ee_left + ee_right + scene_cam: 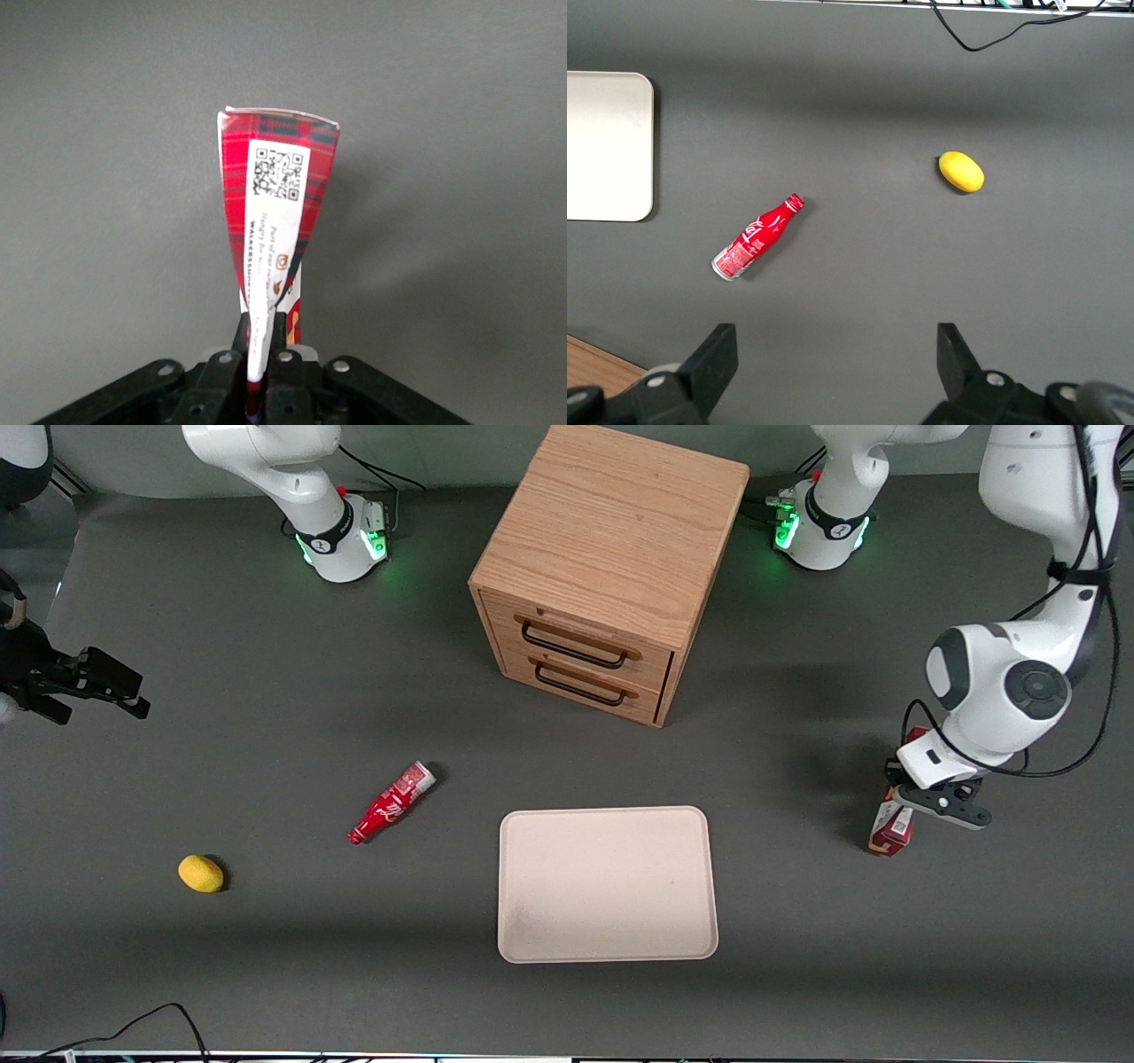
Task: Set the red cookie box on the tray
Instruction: 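Close the left gripper on the end of the red cookie box, then lift the red cookie box upright with the left gripper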
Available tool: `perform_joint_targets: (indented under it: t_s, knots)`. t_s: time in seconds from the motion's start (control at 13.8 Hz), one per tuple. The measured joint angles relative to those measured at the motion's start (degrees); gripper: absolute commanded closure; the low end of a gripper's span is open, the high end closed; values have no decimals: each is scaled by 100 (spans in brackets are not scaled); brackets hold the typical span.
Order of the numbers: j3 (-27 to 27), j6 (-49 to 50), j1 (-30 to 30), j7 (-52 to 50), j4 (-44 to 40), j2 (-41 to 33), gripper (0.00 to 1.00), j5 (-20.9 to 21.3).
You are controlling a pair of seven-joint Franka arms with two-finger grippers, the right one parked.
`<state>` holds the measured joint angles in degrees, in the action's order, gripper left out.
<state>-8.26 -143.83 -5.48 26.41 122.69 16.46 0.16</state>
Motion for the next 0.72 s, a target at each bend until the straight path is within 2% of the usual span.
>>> perform_joint_targets:
  t_s: [0.36,0.51,0.72]
  knots:
    - [-11,3196,6,39,-1498,-985,100,-228]
    - [-10,4139,6,38,-2179,-1095,100,-274]
    - [5,5012,-1,-68,-2984,-1083,100,-320]
